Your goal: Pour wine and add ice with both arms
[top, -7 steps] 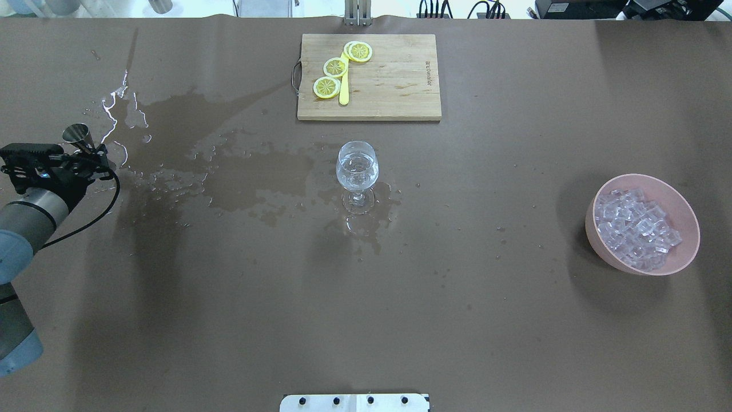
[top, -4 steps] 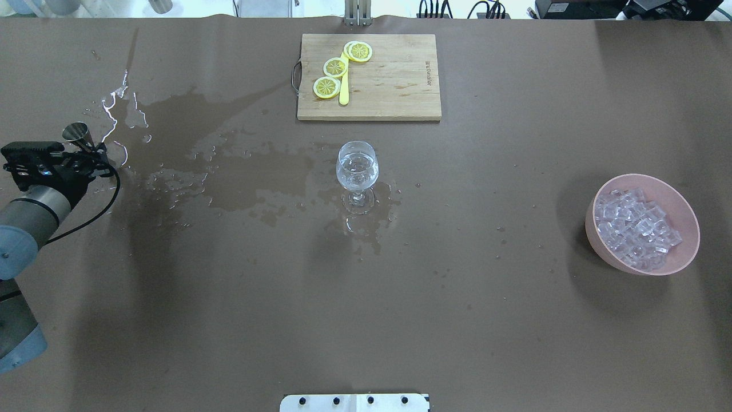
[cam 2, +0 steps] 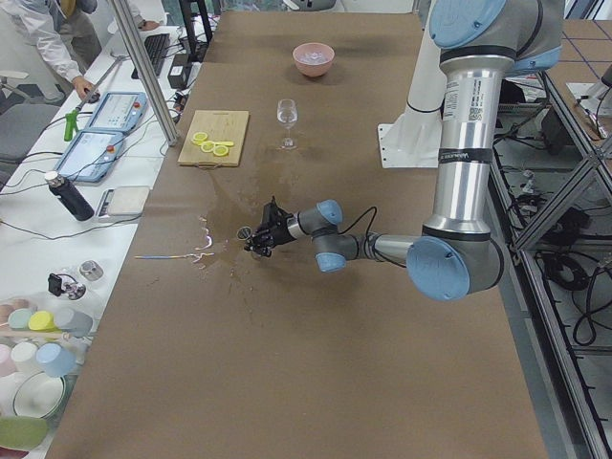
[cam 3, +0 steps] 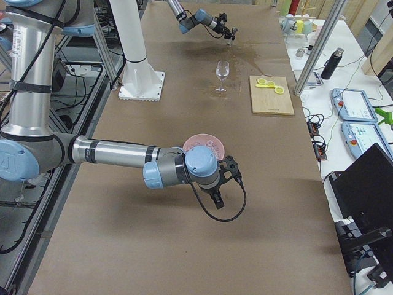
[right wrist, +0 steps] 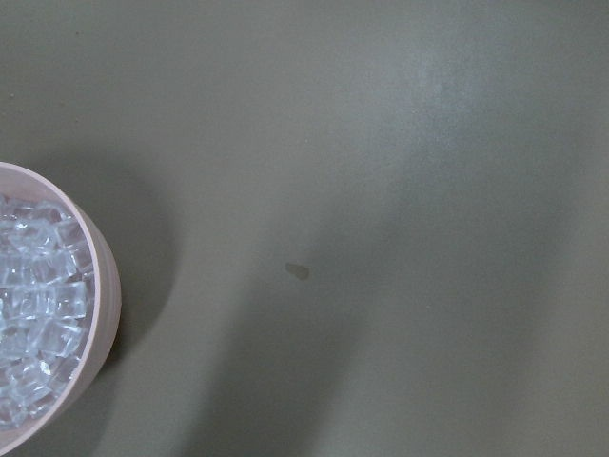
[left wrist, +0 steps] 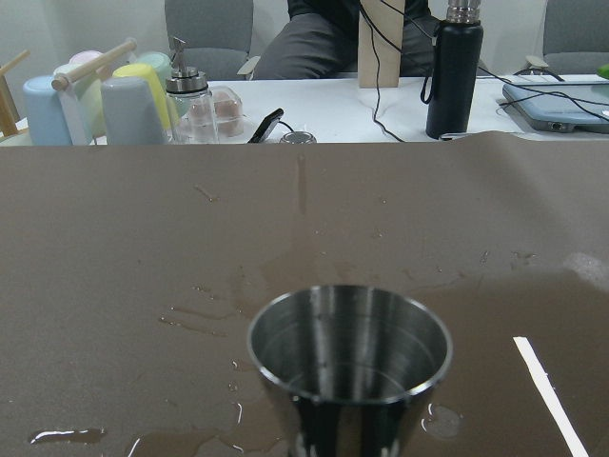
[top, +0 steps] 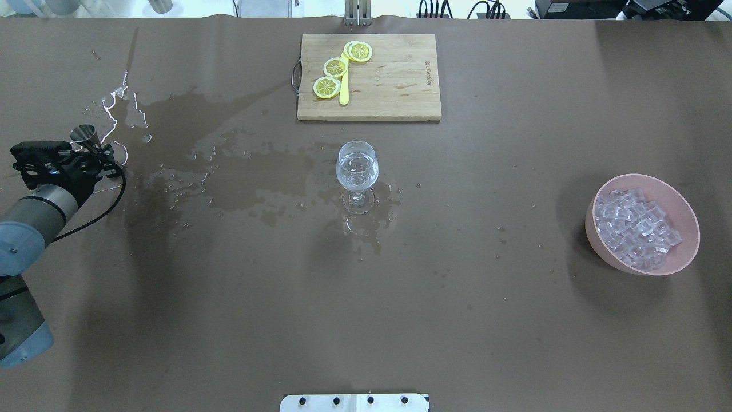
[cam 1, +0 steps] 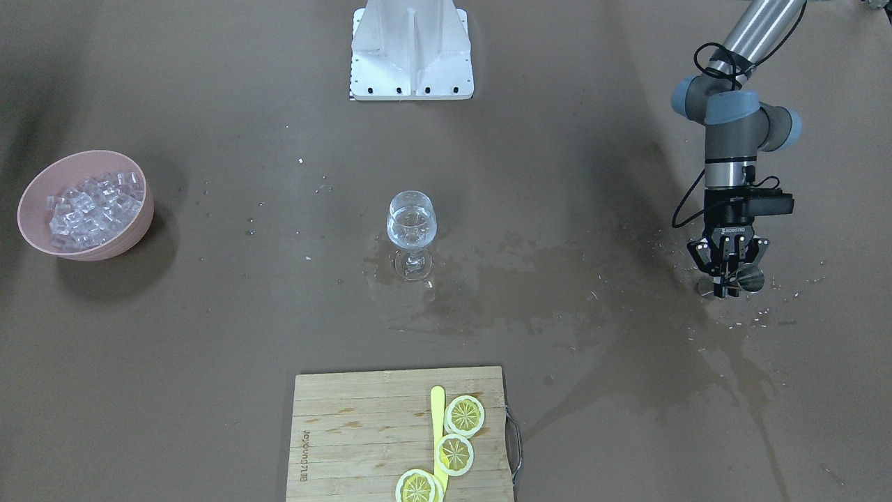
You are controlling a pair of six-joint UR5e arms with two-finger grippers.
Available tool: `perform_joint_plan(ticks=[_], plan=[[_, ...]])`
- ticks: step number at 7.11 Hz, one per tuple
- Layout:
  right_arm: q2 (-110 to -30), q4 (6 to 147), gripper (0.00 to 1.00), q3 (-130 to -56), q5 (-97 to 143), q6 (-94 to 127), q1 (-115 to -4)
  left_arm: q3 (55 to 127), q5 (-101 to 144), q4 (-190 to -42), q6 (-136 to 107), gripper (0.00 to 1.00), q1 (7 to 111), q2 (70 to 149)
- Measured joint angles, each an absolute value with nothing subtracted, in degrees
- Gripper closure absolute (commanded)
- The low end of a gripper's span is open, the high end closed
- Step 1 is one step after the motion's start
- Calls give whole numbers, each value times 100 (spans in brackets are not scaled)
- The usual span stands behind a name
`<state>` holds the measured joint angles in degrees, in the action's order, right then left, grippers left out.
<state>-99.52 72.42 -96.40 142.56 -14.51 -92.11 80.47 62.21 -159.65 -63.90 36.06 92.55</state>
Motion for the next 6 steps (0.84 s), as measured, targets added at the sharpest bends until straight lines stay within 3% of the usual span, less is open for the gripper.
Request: perform_joint_plan(ticks=[4, 6], plan=[[-9946, 7242, 0, -9642, 14256, -1318, -9211, 8242, 6863, -16028, -6092, 2, 3946, 9117], [-9916, 7244, 0, -9642, 14253, -1260, -9208, 8982, 7049, -16031, -6037, 2, 3969, 8430]])
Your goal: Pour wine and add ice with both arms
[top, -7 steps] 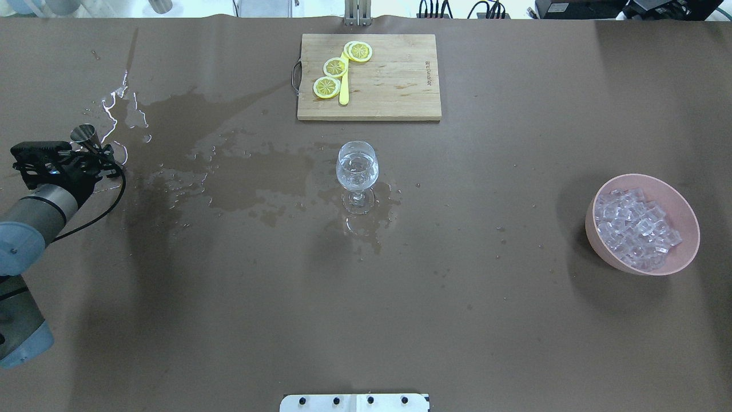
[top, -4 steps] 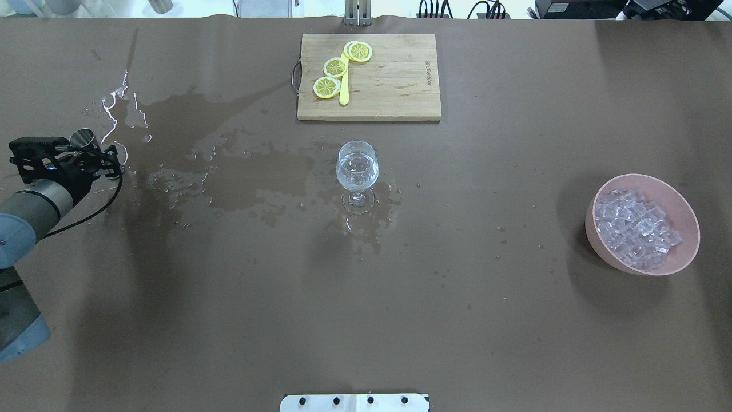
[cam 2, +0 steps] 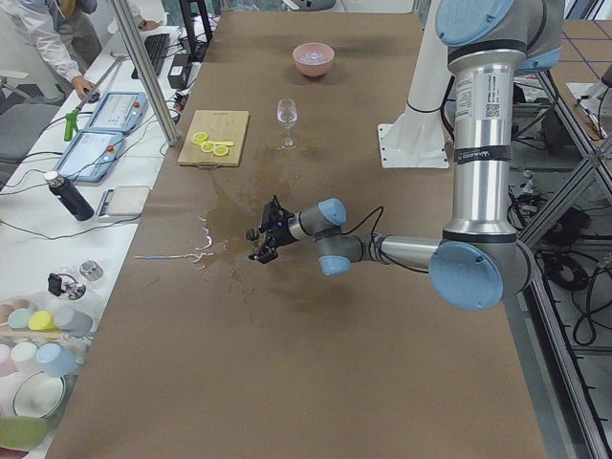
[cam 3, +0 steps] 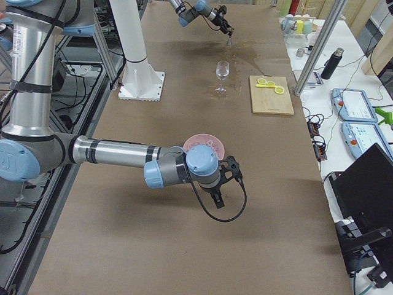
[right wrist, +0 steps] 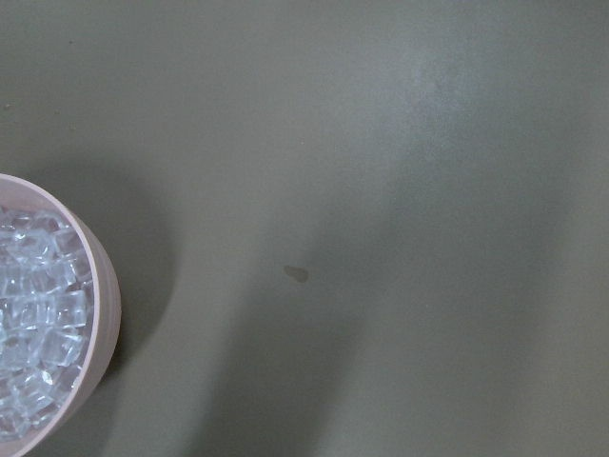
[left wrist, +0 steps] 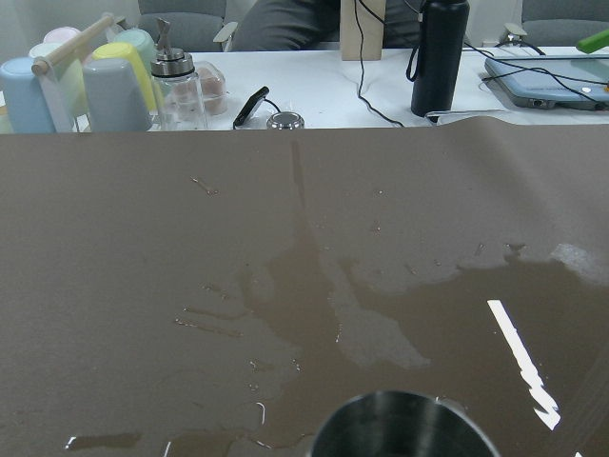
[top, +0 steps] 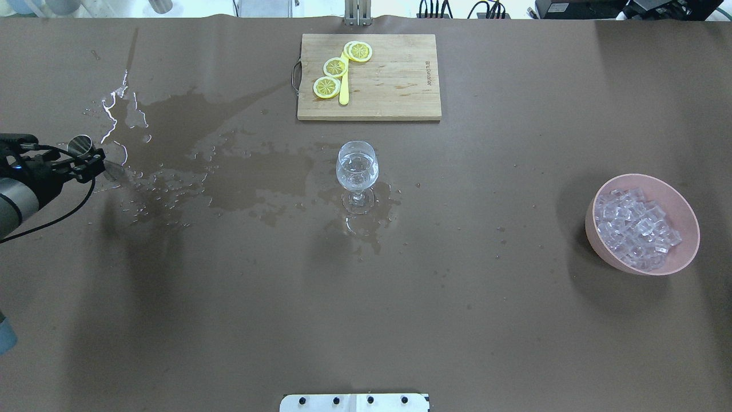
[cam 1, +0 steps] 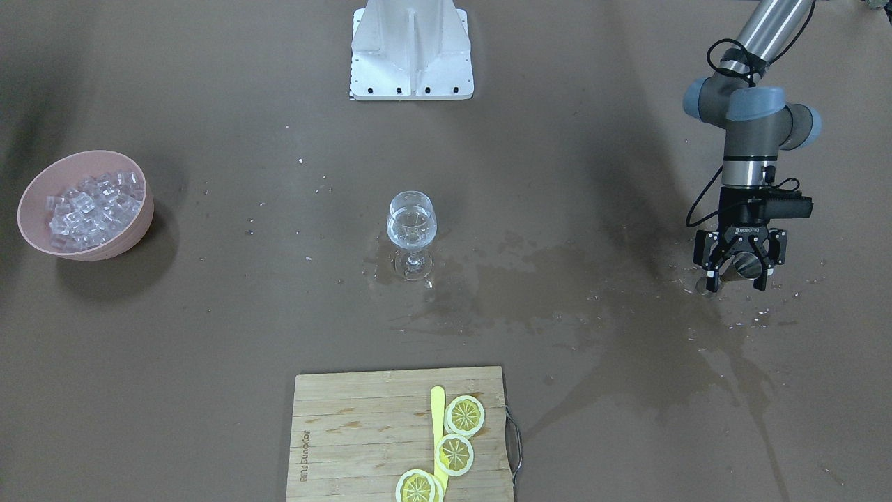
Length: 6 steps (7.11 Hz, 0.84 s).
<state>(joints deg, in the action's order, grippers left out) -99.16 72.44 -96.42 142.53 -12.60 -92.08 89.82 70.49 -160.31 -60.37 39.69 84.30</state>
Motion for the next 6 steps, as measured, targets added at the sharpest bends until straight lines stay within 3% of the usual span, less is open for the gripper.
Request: perform_joint_plan(ticks=[3, 6], plan=[[-9761, 7250, 0, -9670, 14225, -638, -8987, 10076, 8100, -15906, -6030, 2, 4353, 7486], [-9723, 7251, 0, -10040, 14045, 491, -8580, 10148, 11425, -14652, -5207, 2, 6709, 7732]])
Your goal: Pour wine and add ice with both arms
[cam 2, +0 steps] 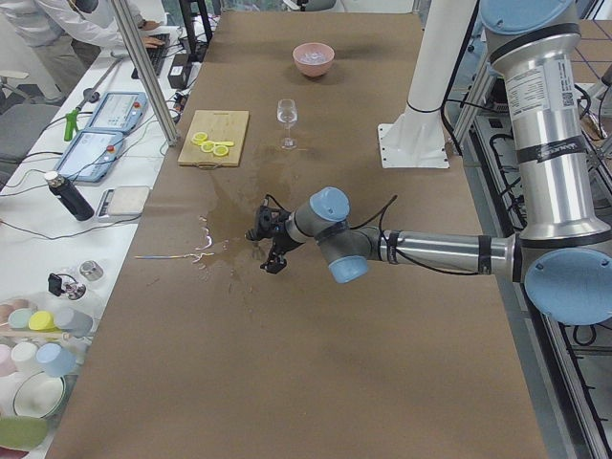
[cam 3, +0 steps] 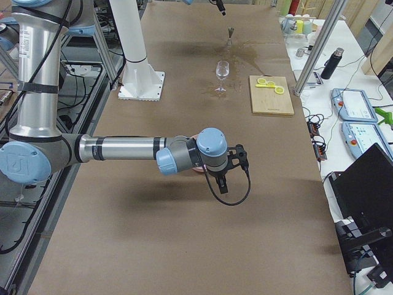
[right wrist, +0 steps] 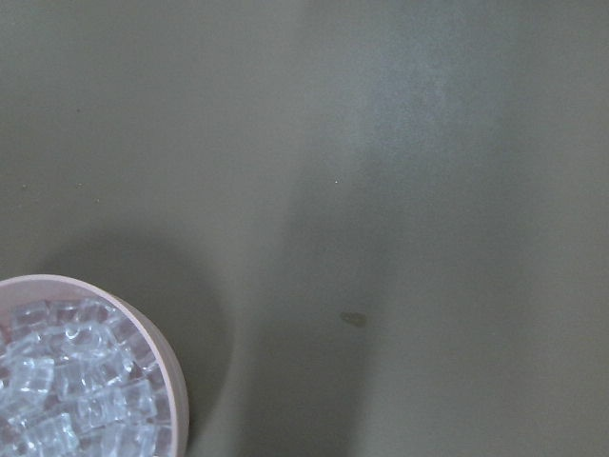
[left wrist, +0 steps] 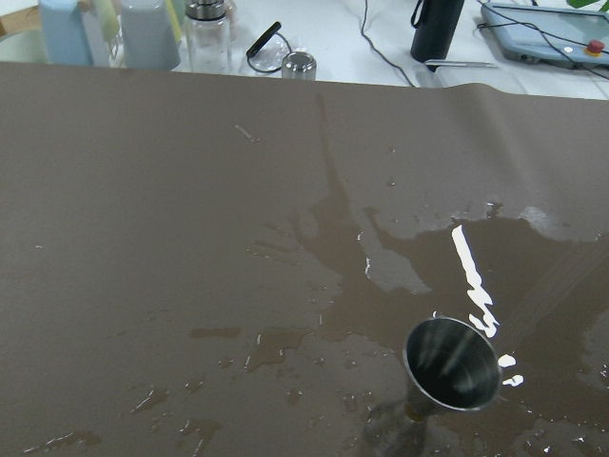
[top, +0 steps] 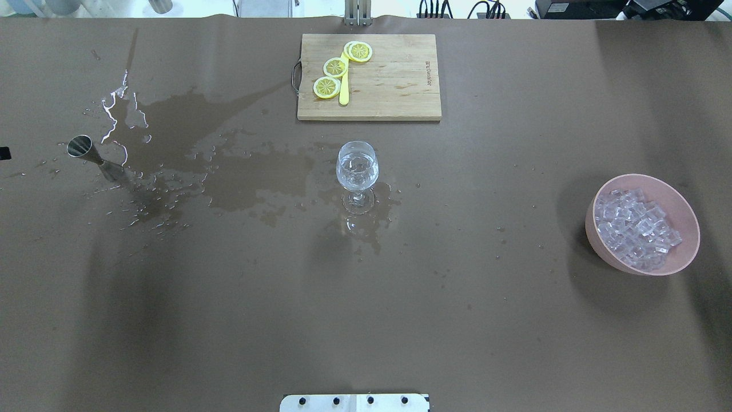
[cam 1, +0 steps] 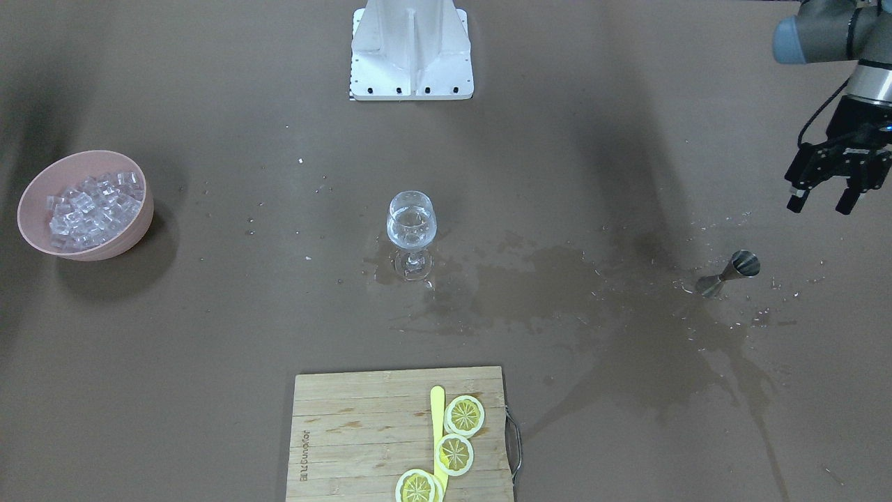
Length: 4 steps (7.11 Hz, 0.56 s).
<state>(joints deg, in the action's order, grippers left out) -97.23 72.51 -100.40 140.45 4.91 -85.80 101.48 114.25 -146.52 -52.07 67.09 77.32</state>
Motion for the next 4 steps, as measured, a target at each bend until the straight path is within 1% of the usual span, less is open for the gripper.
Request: perform_joint_plan(ticks=[2, 4], plan=[[-9737, 7251, 0, -10371, 13845, 1386, -8116, 10162, 12952, -13234, -4056, 2, 7860, 7989], [-9779, 7251, 0, -10698, 13695, 2022, -7559, 10120, 13368, -12283, -3489, 2, 8218, 8078]])
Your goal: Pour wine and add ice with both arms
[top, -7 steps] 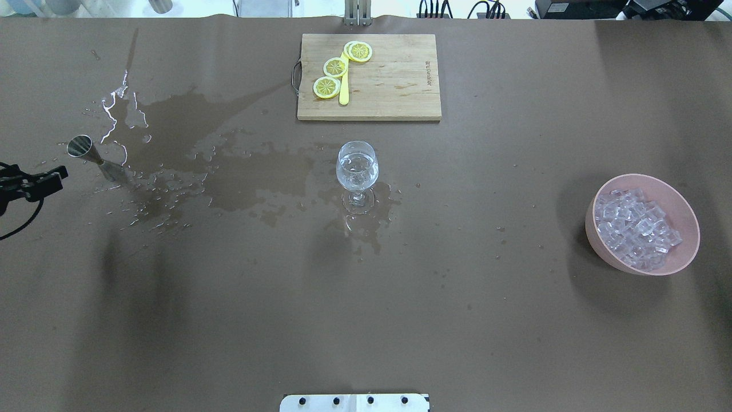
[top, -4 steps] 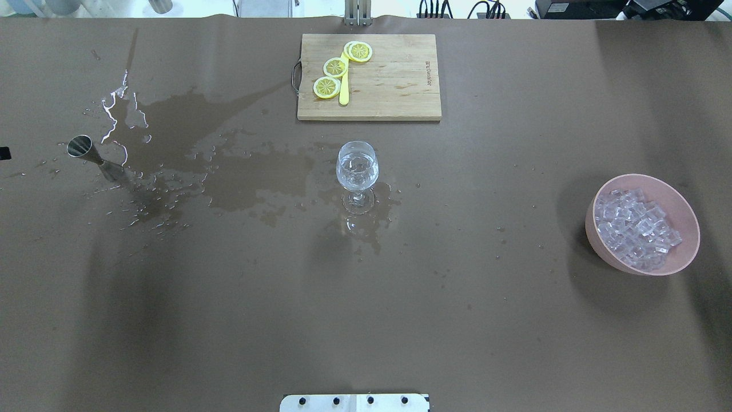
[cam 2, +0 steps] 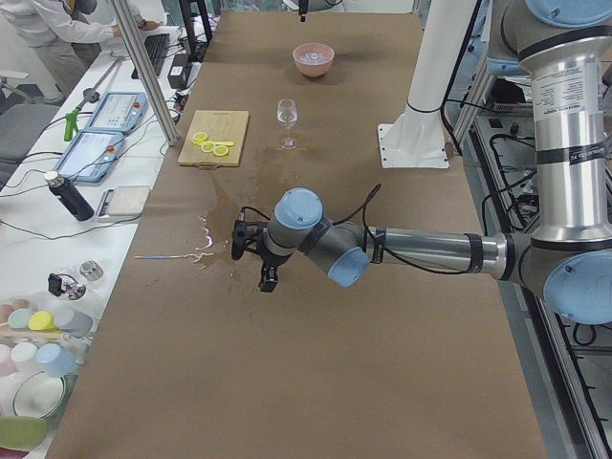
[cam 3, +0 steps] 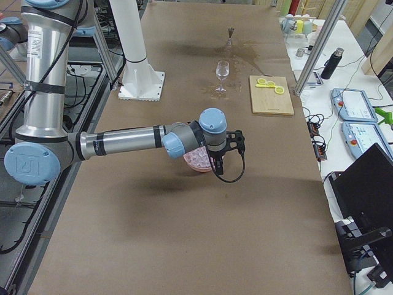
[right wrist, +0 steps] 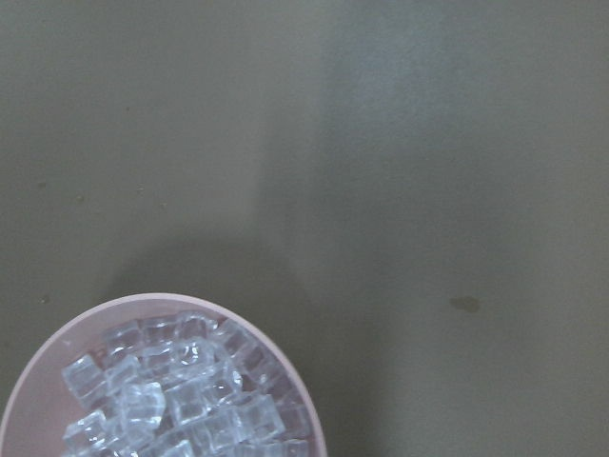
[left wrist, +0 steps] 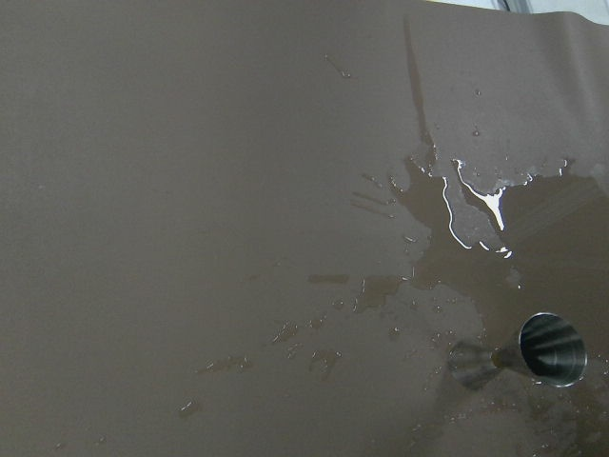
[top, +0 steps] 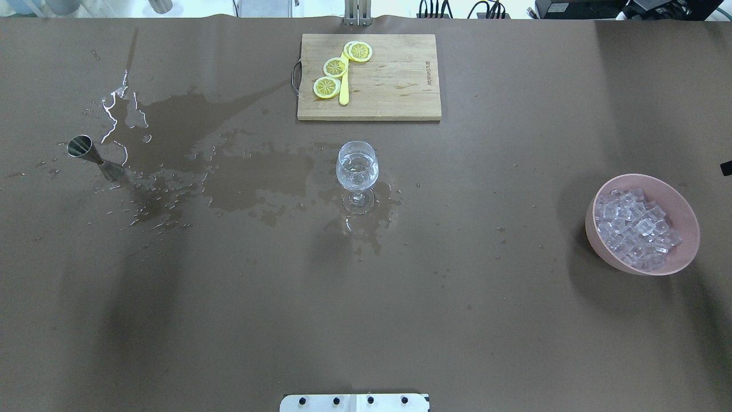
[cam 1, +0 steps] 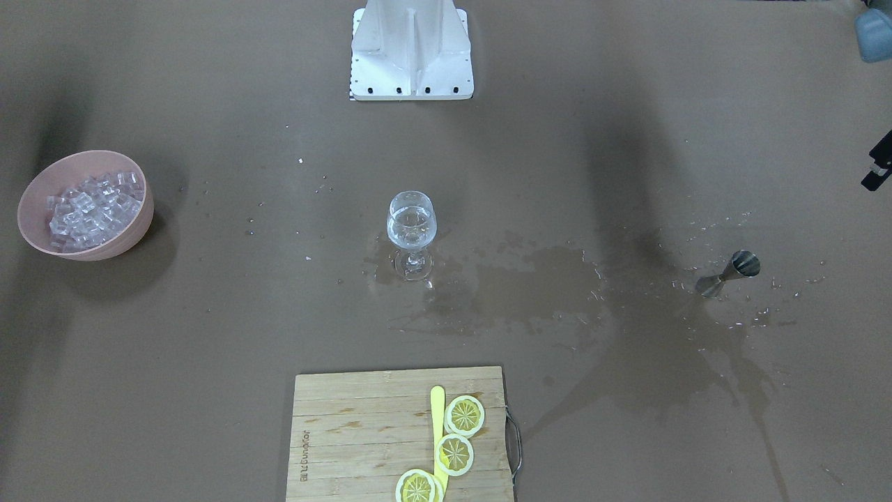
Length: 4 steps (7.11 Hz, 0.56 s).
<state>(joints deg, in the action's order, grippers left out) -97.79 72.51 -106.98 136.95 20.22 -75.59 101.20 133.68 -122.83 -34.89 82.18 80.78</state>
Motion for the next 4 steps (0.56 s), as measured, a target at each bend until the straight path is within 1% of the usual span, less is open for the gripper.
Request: perform_joint_plan(ticks=[2, 3, 4], plan=[[-9787, 7251, 2, -11039, 13401, 2157, -6730, 10092, 13446, -12016, -3260, 2, 8304, 8058], [-9774, 7251, 11, -11167, 13136, 2163, -6267, 10093, 13444, -11990, -3236, 2, 8322, 8061], [-9755, 7251, 14, -11217, 12901, 2149, -5914, 10096, 13427, -11987, -3235, 2, 8327, 8070]])
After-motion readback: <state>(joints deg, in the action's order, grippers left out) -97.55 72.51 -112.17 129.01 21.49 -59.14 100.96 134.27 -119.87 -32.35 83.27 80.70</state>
